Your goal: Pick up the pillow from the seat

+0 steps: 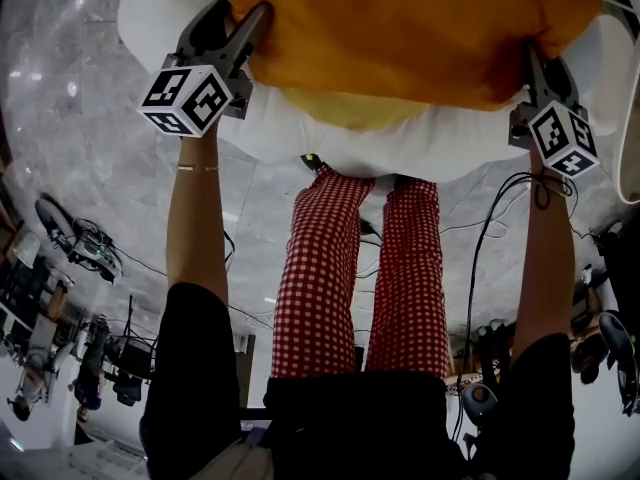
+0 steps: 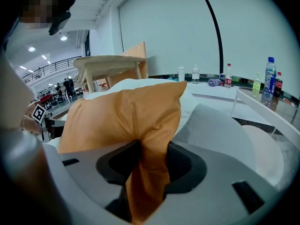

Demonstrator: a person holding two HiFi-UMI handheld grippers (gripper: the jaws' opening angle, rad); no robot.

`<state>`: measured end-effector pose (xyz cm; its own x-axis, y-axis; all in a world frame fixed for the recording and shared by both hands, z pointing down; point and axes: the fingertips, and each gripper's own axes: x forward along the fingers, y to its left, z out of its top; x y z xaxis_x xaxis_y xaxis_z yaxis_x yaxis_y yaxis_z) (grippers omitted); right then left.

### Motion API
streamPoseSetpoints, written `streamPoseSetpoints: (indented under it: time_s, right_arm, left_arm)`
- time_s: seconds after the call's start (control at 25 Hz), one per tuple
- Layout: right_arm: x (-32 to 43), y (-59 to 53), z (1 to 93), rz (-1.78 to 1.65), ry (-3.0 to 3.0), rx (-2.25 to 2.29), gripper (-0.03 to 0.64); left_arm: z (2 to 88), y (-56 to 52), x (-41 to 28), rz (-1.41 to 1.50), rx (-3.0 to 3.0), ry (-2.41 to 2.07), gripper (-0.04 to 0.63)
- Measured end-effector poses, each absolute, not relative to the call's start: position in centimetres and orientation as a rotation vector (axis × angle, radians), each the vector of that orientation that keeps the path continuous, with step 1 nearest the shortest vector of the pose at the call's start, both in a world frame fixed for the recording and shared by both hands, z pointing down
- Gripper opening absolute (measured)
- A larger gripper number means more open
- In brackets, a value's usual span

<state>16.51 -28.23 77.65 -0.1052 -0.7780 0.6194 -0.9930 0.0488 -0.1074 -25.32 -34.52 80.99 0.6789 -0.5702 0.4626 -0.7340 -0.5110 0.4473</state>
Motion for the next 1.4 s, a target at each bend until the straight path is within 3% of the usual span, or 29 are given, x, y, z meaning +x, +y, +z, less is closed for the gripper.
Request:
streamPoseSetpoints:
  time_s: [0.24, 0.52, 0.84, 1.4]
  right_arm:
    - [17.0, -27.9, 77.2, 0.737, -1.943, 1.774, 0.179]
    - [16.6, -27.6, 76.9, 0.747, -1.939, 1.76, 0.156]
    - [15.9, -26.9, 76.0, 0.74, -1.927, 1.781, 0.104]
    - [15.4, -25.0, 72.7, 0.711, -1.955, 1.789, 0.1]
  left_arm:
    - [80.4, -34.0, -24.4, 0.456, 2.261, -1.073, 0.154]
    - [79.7, -33.3, -24.3, 0.519, 2.245, -1.106, 0.091]
    - [78.4, -32.4, -24.3, 0.538, 2.23, -1.125, 0.077]
    - [74.0, -30.5, -24.7, 0.565, 2.254, -1.183, 0.077]
